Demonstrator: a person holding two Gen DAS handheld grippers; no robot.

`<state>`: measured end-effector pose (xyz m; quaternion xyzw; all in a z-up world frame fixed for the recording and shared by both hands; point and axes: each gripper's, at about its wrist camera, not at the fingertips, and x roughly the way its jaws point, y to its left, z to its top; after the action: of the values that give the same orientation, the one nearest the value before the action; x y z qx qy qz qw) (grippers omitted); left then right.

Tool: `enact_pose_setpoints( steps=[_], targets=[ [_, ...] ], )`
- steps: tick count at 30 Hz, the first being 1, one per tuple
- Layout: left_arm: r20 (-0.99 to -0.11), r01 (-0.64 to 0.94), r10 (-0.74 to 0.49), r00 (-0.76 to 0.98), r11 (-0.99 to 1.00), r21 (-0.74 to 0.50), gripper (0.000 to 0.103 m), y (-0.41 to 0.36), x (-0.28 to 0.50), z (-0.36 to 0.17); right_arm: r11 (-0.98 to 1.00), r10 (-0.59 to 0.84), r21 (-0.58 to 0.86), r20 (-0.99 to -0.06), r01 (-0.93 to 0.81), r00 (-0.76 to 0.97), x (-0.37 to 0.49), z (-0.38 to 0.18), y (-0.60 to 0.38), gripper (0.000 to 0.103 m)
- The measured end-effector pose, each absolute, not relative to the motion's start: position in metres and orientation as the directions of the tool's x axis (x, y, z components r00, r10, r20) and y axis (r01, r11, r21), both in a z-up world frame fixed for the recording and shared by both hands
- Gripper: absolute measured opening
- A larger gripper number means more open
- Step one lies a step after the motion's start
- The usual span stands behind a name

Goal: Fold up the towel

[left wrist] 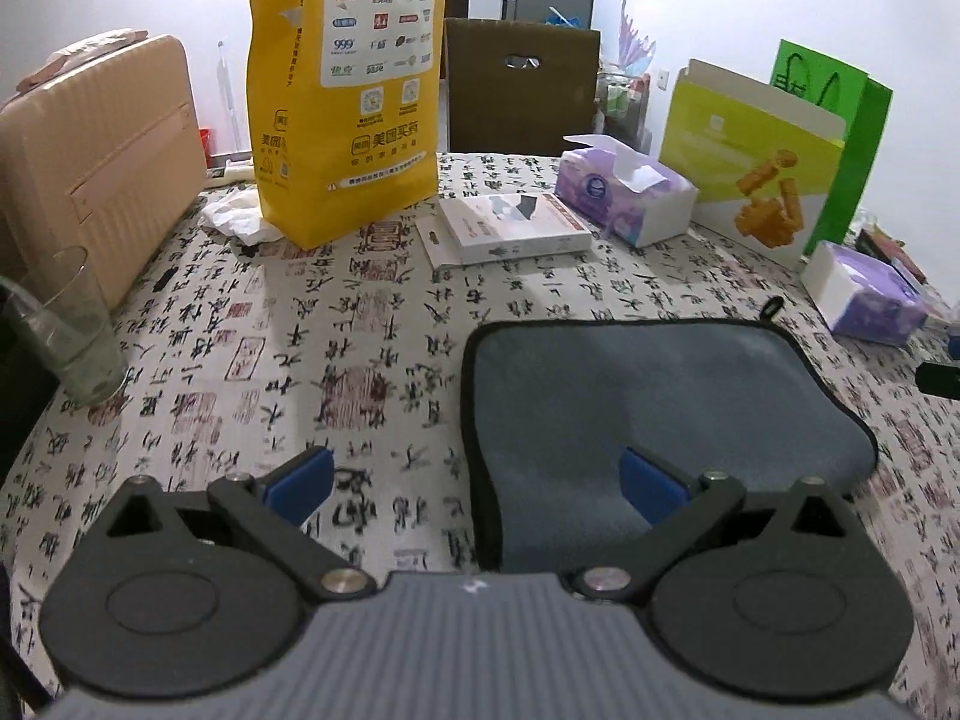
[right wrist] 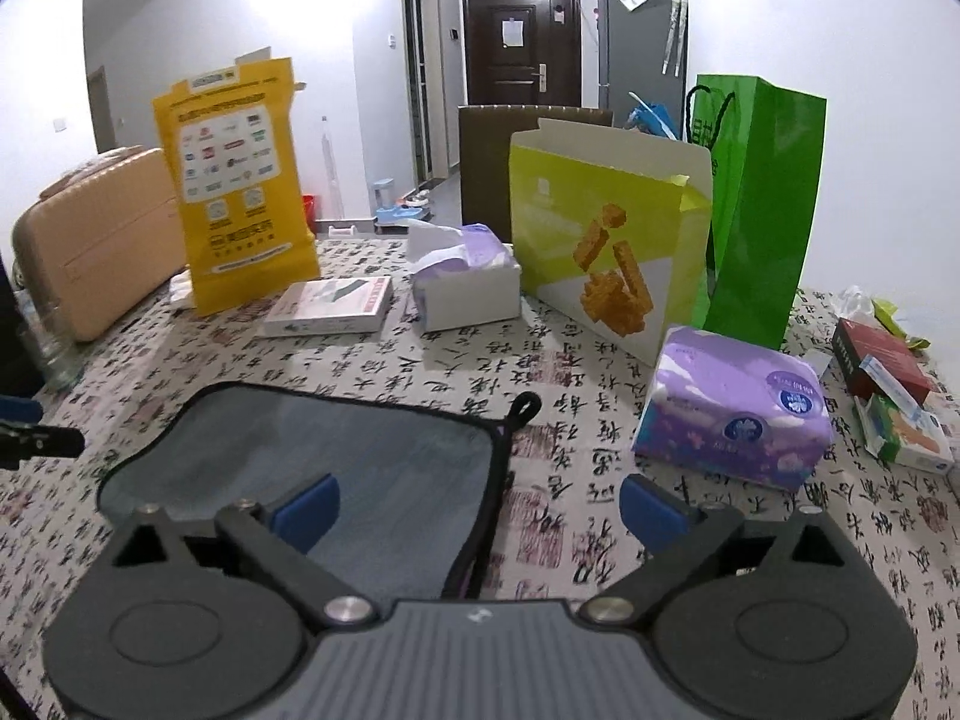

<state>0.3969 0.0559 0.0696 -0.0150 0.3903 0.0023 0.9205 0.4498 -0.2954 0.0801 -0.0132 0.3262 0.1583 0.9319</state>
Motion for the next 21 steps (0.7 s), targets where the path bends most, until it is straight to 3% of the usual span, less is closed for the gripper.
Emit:
enact_pose_setpoints(
  steps=[21],
  targets=[
    [-0.684,-0.029,-0.005,0.73,0.999,-0.038,0.103,0.051,0.294,0.069,0.942,0.316,0.094,-0.571,-0.322,0.758,0.353,0.085,-0.29,0.102]
  ],
)
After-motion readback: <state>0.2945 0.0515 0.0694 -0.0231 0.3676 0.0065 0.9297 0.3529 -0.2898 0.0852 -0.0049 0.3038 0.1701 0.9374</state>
